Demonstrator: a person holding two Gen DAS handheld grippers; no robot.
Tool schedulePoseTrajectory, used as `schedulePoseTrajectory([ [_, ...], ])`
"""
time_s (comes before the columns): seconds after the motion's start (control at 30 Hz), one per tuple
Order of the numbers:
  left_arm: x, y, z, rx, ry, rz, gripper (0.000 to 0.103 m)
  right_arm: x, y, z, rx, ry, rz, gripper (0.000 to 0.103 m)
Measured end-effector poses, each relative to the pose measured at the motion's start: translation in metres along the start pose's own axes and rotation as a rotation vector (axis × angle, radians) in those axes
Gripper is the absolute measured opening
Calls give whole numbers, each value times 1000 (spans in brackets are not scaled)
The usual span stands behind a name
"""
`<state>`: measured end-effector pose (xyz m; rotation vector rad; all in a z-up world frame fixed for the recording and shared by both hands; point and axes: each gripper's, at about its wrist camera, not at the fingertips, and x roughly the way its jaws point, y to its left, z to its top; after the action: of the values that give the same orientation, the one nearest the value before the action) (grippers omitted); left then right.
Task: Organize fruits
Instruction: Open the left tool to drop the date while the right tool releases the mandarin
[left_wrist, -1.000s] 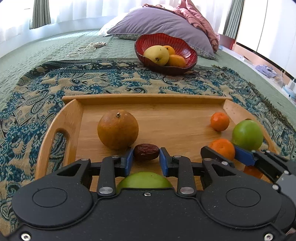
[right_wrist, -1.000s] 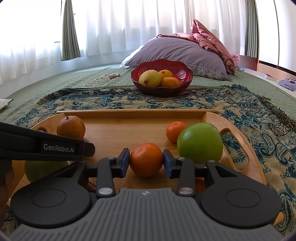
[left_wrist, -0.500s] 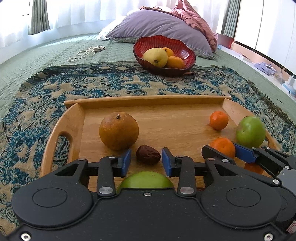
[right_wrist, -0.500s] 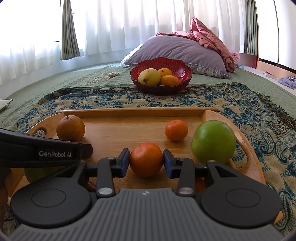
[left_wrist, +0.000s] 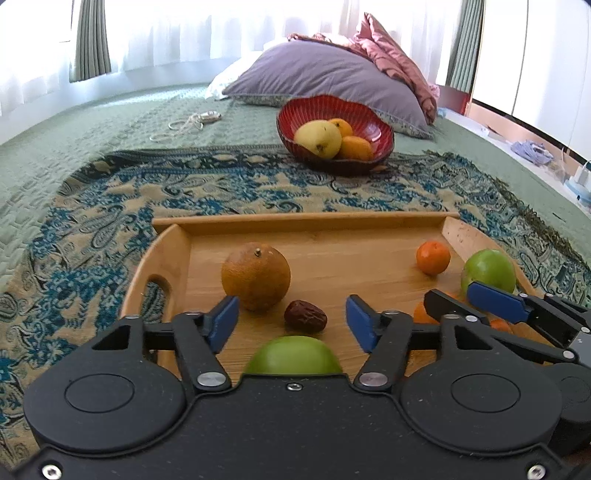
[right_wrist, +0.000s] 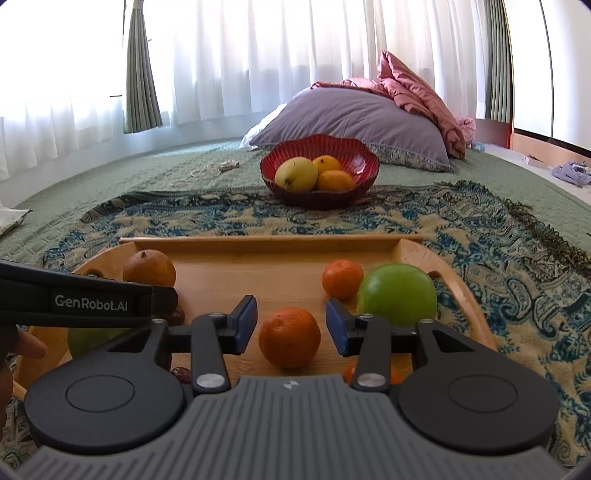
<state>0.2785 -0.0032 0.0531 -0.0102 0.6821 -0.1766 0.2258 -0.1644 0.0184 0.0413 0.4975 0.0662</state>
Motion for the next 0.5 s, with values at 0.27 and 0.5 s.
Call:
schedulePoseTrajectory([
  [0.27, -32, 2, -1, -3, -60, 8, 85, -20, -5, 5, 13, -35, 1, 69],
  [0.5, -54, 2, -8, -8, -82, 3, 86, -40, -8, 7, 2, -71, 1, 80],
])
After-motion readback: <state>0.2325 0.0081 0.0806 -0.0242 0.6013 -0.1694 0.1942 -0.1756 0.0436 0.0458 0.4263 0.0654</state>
